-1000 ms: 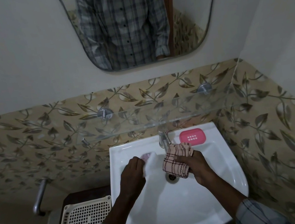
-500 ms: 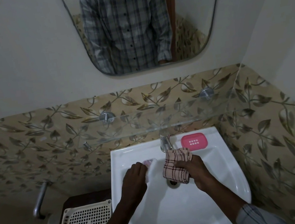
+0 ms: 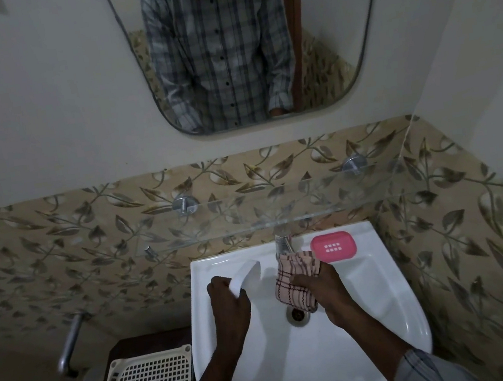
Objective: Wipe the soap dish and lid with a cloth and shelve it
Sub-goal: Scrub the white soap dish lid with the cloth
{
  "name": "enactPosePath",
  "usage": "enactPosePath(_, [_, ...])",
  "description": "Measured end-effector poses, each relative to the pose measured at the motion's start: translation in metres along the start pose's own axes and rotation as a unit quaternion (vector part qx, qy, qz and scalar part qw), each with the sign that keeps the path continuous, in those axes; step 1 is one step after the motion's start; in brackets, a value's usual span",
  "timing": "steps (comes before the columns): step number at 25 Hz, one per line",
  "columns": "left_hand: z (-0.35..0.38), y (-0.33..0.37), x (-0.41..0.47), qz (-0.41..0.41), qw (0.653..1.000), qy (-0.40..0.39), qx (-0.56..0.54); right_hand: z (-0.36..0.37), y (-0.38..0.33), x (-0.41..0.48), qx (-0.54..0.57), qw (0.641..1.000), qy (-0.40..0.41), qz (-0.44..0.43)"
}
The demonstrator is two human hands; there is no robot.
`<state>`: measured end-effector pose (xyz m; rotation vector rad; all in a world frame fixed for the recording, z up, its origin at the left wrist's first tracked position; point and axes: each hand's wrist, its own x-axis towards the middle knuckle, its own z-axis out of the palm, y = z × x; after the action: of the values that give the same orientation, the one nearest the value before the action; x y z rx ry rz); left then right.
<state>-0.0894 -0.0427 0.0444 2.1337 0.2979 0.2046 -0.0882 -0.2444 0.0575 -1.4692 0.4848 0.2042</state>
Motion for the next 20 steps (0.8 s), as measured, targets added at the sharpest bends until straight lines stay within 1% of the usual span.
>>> enactPosePath(1, [0.001, 0.006, 0.003, -0.059, 0.996, -0.03, -0.061, 0.003, -0.002, 0.0, 0.001, 1.0, 0.0, -0.01])
enactPosePath(2, [0.002, 0.011, 0.005, -0.104, 0.984, -0.081, -0.122, 0.008, -0.004, -0.001, -0.005, 1.0, -0.002, -0.021])
enactPosePath(4, [0.003, 0.02, 0.003, -0.142, 0.937, -0.193, -0.253, 0.017, -0.007, -0.003, -0.034, 0.998, -0.003, -0.043])
enactPosePath(5, [0.003, 0.024, 0.003, -0.154, 0.91, -0.228, -0.31, 0.021, -0.009, -0.004, -0.043, 0.998, 0.002, -0.052])
enactPosePath(7, [0.004, 0.023, 0.006, -0.185, 0.859, -0.254, -0.404, 0.027, -0.012, -0.005, -0.052, 0.996, 0.011, -0.065])
enactPosePath(9, [0.002, 0.025, 0.009, -0.234, 0.81, -0.269, -0.465, 0.031, -0.012, -0.009, -0.073, 0.994, 0.014, -0.083])
enactPosePath(10, [0.002, 0.028, 0.012, -0.267, 0.794, -0.278, -0.471, 0.033, -0.011, -0.012, -0.089, 0.992, 0.013, -0.093])
enactPosePath(11, [0.003, 0.031, 0.015, -0.296, 0.785, -0.291, -0.459, 0.034, -0.009, -0.014, -0.101, 0.99, 0.008, -0.101])
enactPosePath(14, [0.001, 0.036, 0.023, -0.359, 0.781, -0.325, -0.394, 0.037, -0.002, -0.019, -0.102, 0.99, -0.002, -0.097])
enactPosePath(16, [-0.009, 0.037, 0.029, -0.385, 0.768, -0.347, -0.376, 0.032, -0.003, -0.019, -0.086, 0.992, 0.018, -0.094])
enactPosePath(17, [-0.014, 0.036, 0.032, -0.394, 0.762, -0.358, -0.369, 0.027, -0.006, -0.02, -0.092, 0.989, 0.025, -0.11])
enactPosePath(18, [-0.02, 0.034, 0.036, -0.401, 0.758, -0.367, -0.361, 0.021, -0.009, -0.021, -0.116, 0.982, 0.019, -0.15])
enactPosePath(19, [-0.026, 0.033, 0.039, -0.407, 0.752, -0.379, -0.355, 0.015, -0.013, -0.023, -0.161, 0.964, -0.004, -0.214])
enactPosePath(20, [-0.029, 0.033, 0.042, -0.411, 0.741, -0.398, -0.351, 0.009, -0.016, -0.025, -0.221, 0.93, -0.042, -0.29])
